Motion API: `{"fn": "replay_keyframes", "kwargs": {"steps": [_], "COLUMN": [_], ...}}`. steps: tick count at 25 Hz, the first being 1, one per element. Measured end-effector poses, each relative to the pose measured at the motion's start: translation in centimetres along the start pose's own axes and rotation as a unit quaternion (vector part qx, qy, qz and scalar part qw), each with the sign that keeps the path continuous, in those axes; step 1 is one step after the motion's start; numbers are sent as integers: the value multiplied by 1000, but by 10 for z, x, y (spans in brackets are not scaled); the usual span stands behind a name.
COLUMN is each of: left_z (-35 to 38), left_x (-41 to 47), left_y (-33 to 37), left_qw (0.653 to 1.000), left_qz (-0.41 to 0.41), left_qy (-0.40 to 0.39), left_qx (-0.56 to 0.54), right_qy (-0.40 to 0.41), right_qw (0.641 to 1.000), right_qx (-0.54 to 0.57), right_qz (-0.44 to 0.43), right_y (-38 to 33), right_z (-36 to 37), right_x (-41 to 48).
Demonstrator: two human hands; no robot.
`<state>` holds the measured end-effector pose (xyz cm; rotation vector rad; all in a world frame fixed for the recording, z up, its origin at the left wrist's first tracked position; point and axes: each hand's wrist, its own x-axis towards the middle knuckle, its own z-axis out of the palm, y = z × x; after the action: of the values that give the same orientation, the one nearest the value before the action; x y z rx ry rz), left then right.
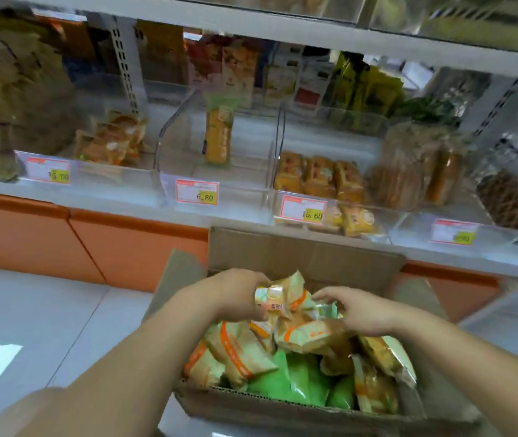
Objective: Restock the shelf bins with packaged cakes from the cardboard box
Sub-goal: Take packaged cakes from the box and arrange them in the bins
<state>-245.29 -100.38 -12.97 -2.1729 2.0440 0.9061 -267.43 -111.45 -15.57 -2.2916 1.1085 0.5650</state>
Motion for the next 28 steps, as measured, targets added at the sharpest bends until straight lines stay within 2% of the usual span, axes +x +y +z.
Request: {"fn": "replay_keyframes", "kwargs": {"steps": [4, 6, 8, 10, 13, 15, 17, 20, 22, 24, 28], "left_z": [46, 51, 51, 50, 46, 42, 39, 34, 27, 21, 14], "left_x": [23, 25, 27, 28, 30, 34, 37, 39, 38, 35, 26], "left_y": [-6, -10, -14, -20, -24, -23, -21, -21, -23, -26, -20], "left_qw": [992, 987, 986, 984, 984, 981, 976, 975, 979, 988, 999], "left_qz": [-4, -4, -21, -53, -95, -102, -109, -107, -100, -97, -41], "left_qy": [-22, -16, -11, -12, -38, -46, -61, -90, -97, -87, -20], "left_qx": [125, 159, 164, 172, 145, 161, 181, 174, 147, 86, -29], "right_qy": [-56, -26, 27, 55, 38, -8, -28, -51, -73, -84, -74], "right_qw": [994, 995, 997, 990, 939, 861, 807, 757, 748, 757, 757], "right_qx": [-84, -68, -7, 122, 342, 509, 589, 652, 659, 648, 650], "right_qz": [-51, -73, -74, -46, -16, -14, -7, -13, -13, -9, 7], "right_y": [17, 17, 22, 31, 42, 46, 49, 48, 47, 46, 35], "right_z": [33, 45, 43, 34, 16, 16, 19, 21, 21, 23, 27], "right_x": [12, 17, 21, 20, 13, 9, 9, 5, 1, 1, 2]}}
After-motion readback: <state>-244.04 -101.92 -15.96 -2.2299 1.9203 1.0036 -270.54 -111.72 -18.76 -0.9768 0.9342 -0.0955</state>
